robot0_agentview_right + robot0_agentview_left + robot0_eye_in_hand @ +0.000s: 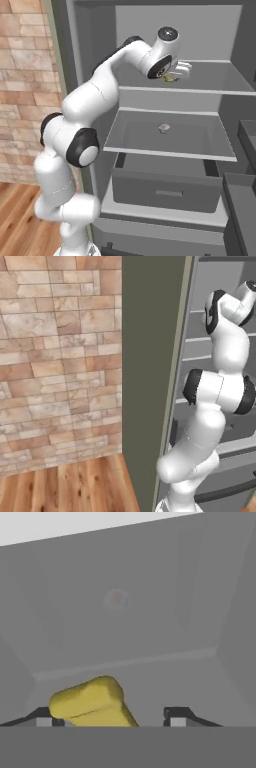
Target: Retrieve the butter from the fridge and place it on a plate on the dining table. Then retrieve the butter knife by the fridge and place it near the plate.
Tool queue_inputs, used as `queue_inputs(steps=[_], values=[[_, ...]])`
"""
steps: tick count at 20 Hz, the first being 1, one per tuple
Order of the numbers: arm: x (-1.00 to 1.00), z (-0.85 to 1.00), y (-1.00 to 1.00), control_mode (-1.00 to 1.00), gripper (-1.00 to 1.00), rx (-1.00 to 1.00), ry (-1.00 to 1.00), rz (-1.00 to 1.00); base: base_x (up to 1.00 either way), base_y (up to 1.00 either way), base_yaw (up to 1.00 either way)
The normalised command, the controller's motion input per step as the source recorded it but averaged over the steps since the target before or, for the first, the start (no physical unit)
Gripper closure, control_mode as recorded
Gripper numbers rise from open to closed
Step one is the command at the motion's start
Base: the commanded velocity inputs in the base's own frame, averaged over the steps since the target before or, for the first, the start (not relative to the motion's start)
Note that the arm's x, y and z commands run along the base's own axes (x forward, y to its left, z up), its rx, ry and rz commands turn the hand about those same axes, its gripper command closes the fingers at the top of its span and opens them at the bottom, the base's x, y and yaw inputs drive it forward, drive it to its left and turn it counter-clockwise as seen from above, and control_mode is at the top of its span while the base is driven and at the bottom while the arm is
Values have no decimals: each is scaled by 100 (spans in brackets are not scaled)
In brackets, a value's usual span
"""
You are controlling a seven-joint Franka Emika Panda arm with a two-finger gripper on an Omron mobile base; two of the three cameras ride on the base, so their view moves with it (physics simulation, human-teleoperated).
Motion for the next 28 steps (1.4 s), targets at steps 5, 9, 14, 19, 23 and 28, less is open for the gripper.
queue_inputs(steps=[5, 9, 14, 19, 23, 28], values=[[-55, -83, -25, -100, 100, -11, 5, 29, 0, 0, 0], [-54, -14, -24, -100, 100, -2, 9, 18, 0, 0, 0], [-42, 54, -29, -100, 100, 0, 28, 8, 0, 0, 0], [-74, 63, -26, -100, 100, 0, 48, 6, 0, 0, 0], [-100, 54, -32, -100, 100, 0, 56, 5, 0, 0, 0], [-100, 53, -5, -100, 100, 5, 47, 6, 0, 0, 0]])
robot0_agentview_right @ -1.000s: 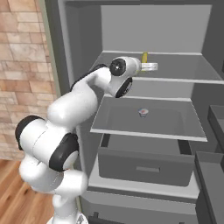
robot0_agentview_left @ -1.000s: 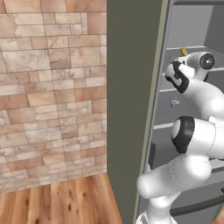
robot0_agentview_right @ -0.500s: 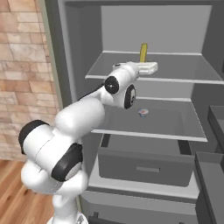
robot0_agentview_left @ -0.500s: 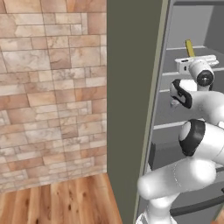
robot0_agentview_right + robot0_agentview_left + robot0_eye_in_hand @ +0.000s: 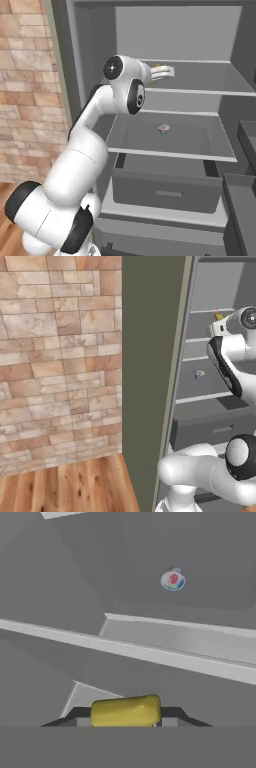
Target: Retrieve the butter from the fridge and place it on a plate on the dining table. Then retrieve the butter knife by the fridge and place it near the plate.
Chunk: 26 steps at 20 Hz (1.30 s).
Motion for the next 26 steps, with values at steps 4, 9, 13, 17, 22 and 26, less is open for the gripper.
queue_inputs(steps=[4, 9, 13, 17, 22, 26], values=[[-100, 35, -7, -100, 100, 12, 31, 1, 0, 0, 0], [-100, 8, 14, -100, 100, 7, 27, 0, 0, 0, 0], [-100, 0, 46, -100, 100, 9, 12, 0, 0, 0, 0], [-100, -4, 62, -100, 100, 9, 2, 0, 0, 0, 0], [-100, -15, 70, -100, 100, 4, 9, 0, 0, 0, 0], [-86, -45, 68, -100, 100, 1, 14, 0, 0, 0, 0]])
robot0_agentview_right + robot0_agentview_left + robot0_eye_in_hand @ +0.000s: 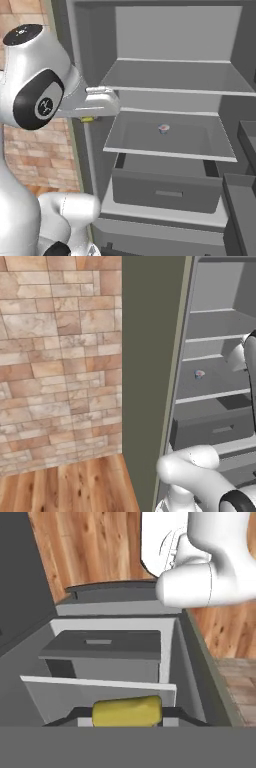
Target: Retrieve the butter from the fridge and place it on a plate on the dining table. Then retrieve the butter knife by the fridge and place it near the plate.
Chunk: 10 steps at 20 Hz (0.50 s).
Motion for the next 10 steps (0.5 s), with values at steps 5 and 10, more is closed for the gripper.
queue_inputs(steps=[5, 10], values=[[-45, -21, 27, 100, 100, 2, 16, 0, -5, 4, 0], [0, 0, 0, 100, 100, 0, 0, 0, -53, 19, -11]])
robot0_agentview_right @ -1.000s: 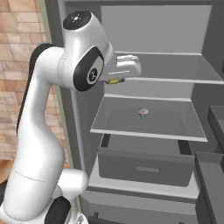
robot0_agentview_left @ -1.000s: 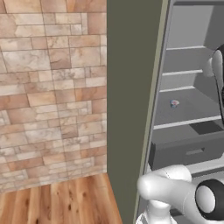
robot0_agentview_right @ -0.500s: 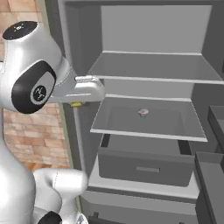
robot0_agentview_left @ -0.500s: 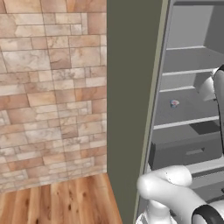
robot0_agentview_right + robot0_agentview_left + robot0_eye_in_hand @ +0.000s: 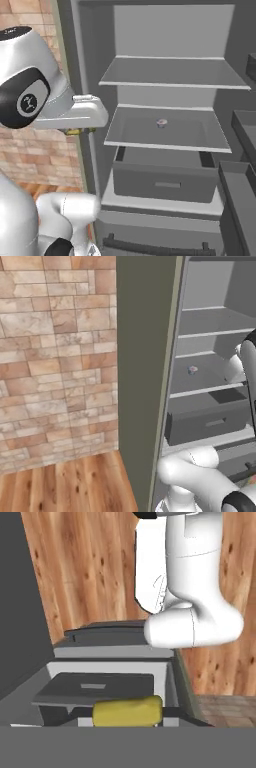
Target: Retrieve the butter from the fridge and place it on a plate on the dining table. Then retrieve the butter knife by the fridge and place it near the plate.
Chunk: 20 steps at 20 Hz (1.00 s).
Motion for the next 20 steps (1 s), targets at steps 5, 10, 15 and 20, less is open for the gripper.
queue_inputs(steps=[5, 10, 15, 20], values=[[0, 0, 0, 100, 100, 0, 0, 0, -94, 18, -61], [0, 0, 0, 100, 100, 0, 0, 0, -100, 34, -68], [0, 0, 0, 100, 100, 0, 0, 0, -100, 47, -63], [0, 0, 0, 100, 100, 0, 0, 0, -100, 28, -61]])
